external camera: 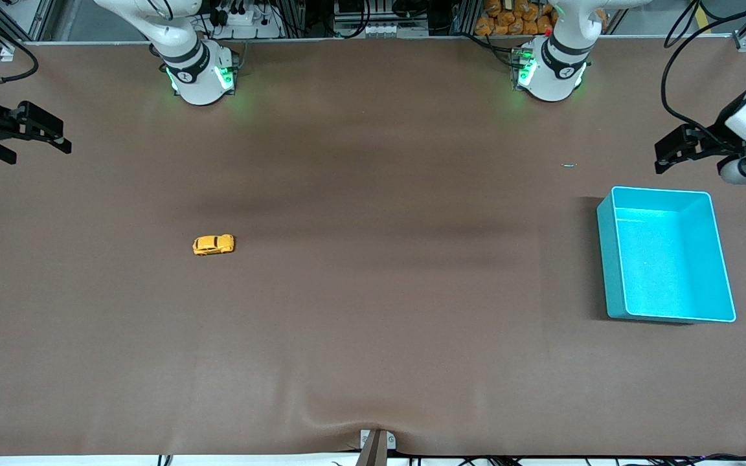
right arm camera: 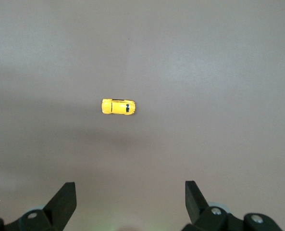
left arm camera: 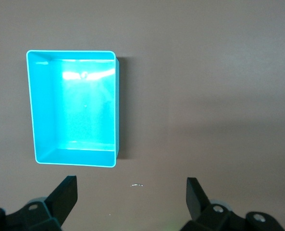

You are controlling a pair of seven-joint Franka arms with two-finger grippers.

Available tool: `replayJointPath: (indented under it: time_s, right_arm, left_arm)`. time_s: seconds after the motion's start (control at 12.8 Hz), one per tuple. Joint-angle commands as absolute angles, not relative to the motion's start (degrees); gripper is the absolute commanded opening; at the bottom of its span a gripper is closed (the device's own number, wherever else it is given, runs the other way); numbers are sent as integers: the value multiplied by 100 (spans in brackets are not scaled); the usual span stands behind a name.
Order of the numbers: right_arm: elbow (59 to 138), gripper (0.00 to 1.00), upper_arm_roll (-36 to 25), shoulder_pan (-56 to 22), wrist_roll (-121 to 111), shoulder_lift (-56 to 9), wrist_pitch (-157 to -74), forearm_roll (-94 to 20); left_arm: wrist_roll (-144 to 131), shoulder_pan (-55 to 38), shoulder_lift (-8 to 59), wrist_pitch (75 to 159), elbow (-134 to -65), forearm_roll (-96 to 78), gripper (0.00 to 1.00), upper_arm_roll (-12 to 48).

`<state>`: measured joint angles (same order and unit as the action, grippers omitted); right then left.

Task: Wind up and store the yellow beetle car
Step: 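Move the right gripper toward the yellow toy car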

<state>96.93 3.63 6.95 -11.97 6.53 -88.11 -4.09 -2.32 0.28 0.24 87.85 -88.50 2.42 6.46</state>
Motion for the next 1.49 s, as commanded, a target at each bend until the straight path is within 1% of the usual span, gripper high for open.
replayJointPath:
  time_s: [0.0,0.08,0.39,0.55,0.86,1.02,1.25,1.41]
  right_arm:
    - [9589,100,431,669,-907,642,-8710,-316]
    - [9598,100,370,546,-905,633,-8719,-299]
    - [9528,100,-289,-69,-923,580,-8675,-97]
    - [9431,100,-281,-88,-1045,510,-8640,-53]
    - [9579,100,-255,-298,-2729,27,-8858,-18]
    - [10209,100,-168,-386,-3678,17,-9401,-9]
    - [11194,100,192,-387,-5014,-166,-10157,-9]
    - [12089,100,438,-395,-5727,-202,-11366,0]
  left_arm:
    - [-255,96,-35,8701,-8824,247,100,686]
    - [-246,105,-35,8710,-8824,194,100,651]
    - [-246,97,-35,8710,-8850,149,100,642]
    - [-246,97,-35,8710,-8851,158,100,650]
    - [-264,35,-26,8710,-8859,158,100,703]
    - [-264,35,-18,8719,-8868,158,100,756]
    - [-264,53,-18,8719,-8886,158,100,756]
    - [-264,61,-18,8728,-8912,158,100,756]
